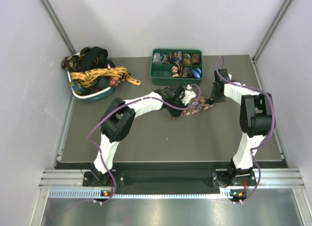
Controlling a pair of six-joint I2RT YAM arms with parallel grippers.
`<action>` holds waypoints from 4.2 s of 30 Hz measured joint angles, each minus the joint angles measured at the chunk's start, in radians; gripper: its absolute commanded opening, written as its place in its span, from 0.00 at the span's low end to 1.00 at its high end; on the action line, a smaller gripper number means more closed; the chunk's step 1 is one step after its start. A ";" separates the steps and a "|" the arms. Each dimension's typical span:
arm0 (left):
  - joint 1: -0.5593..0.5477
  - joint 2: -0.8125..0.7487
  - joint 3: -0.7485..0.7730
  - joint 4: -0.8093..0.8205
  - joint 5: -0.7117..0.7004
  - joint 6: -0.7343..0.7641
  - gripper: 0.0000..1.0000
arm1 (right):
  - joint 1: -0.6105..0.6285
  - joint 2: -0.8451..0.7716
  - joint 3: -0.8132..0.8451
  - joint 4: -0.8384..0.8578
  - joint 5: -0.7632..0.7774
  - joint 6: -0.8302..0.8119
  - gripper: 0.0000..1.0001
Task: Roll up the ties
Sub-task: Roll the tie
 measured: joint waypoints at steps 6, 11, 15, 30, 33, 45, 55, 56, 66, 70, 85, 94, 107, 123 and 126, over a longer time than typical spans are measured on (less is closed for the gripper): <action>0.000 -0.003 -0.014 0.016 -0.002 -0.001 0.31 | -0.015 -0.007 -0.014 0.026 0.010 0.003 0.55; 0.000 -0.005 -0.017 0.017 -0.007 -0.001 0.30 | -0.036 -0.120 -0.126 0.062 0.014 0.002 0.57; 0.000 -0.006 -0.020 0.018 -0.009 -0.001 0.31 | -0.039 -0.244 -0.199 0.112 -0.029 0.008 0.53; 0.000 -0.008 -0.023 0.017 -0.015 -0.004 0.30 | -0.056 -0.389 -0.433 0.419 -0.483 0.125 0.17; 0.000 -0.009 -0.024 0.018 -0.015 -0.004 0.30 | -0.036 -0.309 -0.447 0.520 -0.624 0.180 0.12; 0.000 -0.009 -0.025 0.019 -0.015 -0.004 0.30 | 0.092 -0.151 -0.495 0.893 -0.946 0.330 0.01; 0.001 -0.009 -0.025 0.019 -0.015 -0.004 0.32 | 0.102 -0.032 -0.495 1.012 -1.032 0.388 0.00; 0.001 -0.009 -0.026 0.019 -0.015 -0.003 0.33 | 0.102 -0.029 -0.495 1.019 -1.036 0.390 0.00; 0.003 -0.040 -0.090 0.066 -0.012 -0.002 0.61 | 0.108 -0.014 -0.494 1.031 -1.052 0.394 0.00; 0.006 -0.098 -0.173 0.096 -0.008 -0.008 0.77 | 0.109 -0.014 -0.494 1.031 -1.052 0.392 0.00; 0.029 -0.288 -0.339 0.181 -0.064 -0.061 0.97 | 0.114 -0.014 -0.494 1.025 -1.044 0.374 0.00; 0.039 -0.491 -0.491 0.315 -0.196 -0.126 0.99 | 0.116 -0.014 -0.494 1.024 -1.042 0.366 0.00; 0.056 -0.785 -0.787 0.816 -0.439 -0.241 0.99 | 0.122 -0.016 -0.493 1.006 -1.036 0.347 0.00; 0.045 -0.610 -0.802 0.947 -0.335 -0.222 0.99 | 0.134 -0.029 -0.480 0.959 -1.013 0.313 0.00; 0.049 -0.578 -0.727 0.876 -0.325 -0.257 0.99 | 0.135 -0.029 -0.479 0.958 -1.009 0.312 0.00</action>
